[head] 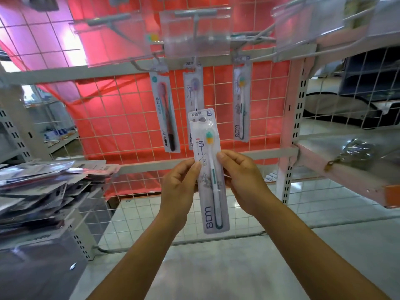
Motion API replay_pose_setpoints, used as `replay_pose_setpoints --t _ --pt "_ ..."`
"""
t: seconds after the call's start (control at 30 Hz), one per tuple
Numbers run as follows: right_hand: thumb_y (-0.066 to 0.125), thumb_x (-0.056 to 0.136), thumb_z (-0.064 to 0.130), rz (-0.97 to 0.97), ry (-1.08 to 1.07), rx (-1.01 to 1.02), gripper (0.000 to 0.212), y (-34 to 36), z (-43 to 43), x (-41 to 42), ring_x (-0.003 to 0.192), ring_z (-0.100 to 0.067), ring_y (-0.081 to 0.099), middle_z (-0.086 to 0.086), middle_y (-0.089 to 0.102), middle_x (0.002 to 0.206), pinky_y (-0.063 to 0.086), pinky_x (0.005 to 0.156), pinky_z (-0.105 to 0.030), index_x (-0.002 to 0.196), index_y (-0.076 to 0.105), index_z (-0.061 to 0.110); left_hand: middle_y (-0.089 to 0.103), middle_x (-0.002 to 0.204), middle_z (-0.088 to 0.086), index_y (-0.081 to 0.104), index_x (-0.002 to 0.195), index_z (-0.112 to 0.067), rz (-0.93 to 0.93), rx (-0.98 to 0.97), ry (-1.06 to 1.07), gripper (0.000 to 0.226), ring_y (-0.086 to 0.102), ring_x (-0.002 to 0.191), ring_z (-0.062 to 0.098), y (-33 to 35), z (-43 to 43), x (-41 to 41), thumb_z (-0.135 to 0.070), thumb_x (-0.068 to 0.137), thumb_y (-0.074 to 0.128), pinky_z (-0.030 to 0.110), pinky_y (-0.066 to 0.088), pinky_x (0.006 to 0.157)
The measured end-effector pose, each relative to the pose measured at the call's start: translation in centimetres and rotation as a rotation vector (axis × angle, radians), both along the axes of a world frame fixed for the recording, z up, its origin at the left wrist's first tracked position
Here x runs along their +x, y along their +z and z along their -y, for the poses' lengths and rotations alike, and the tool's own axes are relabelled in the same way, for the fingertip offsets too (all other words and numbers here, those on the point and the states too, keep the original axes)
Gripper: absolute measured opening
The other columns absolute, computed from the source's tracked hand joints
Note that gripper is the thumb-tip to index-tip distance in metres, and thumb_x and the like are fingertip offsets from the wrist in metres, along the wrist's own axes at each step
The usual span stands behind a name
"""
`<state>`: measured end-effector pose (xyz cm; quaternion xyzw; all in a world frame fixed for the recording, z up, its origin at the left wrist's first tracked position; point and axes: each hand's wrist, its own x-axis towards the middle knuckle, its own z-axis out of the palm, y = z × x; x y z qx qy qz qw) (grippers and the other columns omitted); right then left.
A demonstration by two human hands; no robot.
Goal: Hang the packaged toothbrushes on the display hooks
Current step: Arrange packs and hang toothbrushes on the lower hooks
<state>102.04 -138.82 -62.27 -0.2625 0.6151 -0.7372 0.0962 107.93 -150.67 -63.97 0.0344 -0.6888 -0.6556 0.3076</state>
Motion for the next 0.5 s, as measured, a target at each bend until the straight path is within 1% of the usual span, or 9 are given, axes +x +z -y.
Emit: replay_pose_setpoints --t 0.1,0.2,0.27,0.37,0.43,0.5 --pt "0.045 0.101 0.025 -0.021 -0.042 -0.009 0.025 0.3 -0.7 -0.1 0.082 -0.017 0.071 -0.002 0.074 0.093 0.057 0.072 -0.033 0.098 0.07 0.022 0.074 0.091 0.002 0.07 0.099 -0.019 -0.018 -0.008 -0.006 0.017 0.071 0.084 0.022 0.3 -0.8 -0.4 -0.02 0.097 0.052 0.036 0.06 0.077" --pt "0.045 0.101 0.025 -0.071 -0.075 -0.037 0.025 0.5 -1.5 -0.1 0.086 -0.021 0.071 -0.004 0.074 0.095 0.059 0.075 -0.034 0.098 0.069 0.021 0.075 0.092 0.004 0.071 0.102 -0.019 -0.042 -0.024 -0.036 0.018 0.072 0.084 0.023 0.8 -1.8 -0.7 -0.021 0.096 0.054 0.033 0.06 0.075" --pt "0.045 0.101 0.025 -0.115 -0.107 -0.07 0.024 0.8 -2.0 -0.1 0.086 -0.02 0.071 -0.005 0.073 0.095 0.059 0.075 -0.031 0.096 0.068 0.021 0.075 0.093 0.005 0.071 0.106 -0.015 -0.053 -0.006 -0.067 0.02 0.072 0.084 0.023 1.1 -2.4 -1.0 -0.021 0.096 0.055 0.033 0.06 0.074" --pt "0.046 0.1 0.023 -0.166 -0.132 -0.12 0.022 1.1 -2.7 -0.1 0.082 -0.015 0.07 -0.004 0.072 0.093 0.058 0.07 -0.025 0.1 0.065 0.012 0.075 0.09 0.004 0.072 0.104 -0.014 -0.072 0.02 -0.098 0.02 0.072 0.084 0.022 1.8 -3.4 -1.5 -0.018 0.096 0.055 0.035 0.06 0.075" --pt "0.045 0.1 0.022 -0.19 -0.14 -0.146 0.024 1.4 -3.2 -0.1 0.077 -0.013 0.07 -0.003 0.072 0.089 0.057 0.066 -0.023 0.102 0.063 0.005 0.075 0.088 -0.001 0.072 0.1 -0.017 -0.097 0.027 -0.096 0.018 0.072 0.082 0.02 2.2 -4.1 -1.8 -0.016 0.096 0.055 0.032 0.059 0.072" --pt "0.044 0.1 0.021 -0.217 -0.161 -0.17 0.025 1.8 -3.8 -0.2 0.075 -0.015 0.069 -0.006 0.071 0.086 0.057 0.064 -0.025 0.1 0.062 0.004 0.074 0.087 -0.004 0.069 0.099 -0.021 -0.13 0.035 -0.091 0.019 0.072 0.08 0.016 2.5 -4.7 -1.9 -0.014 0.097 0.052 0.027 0.058 0.067"
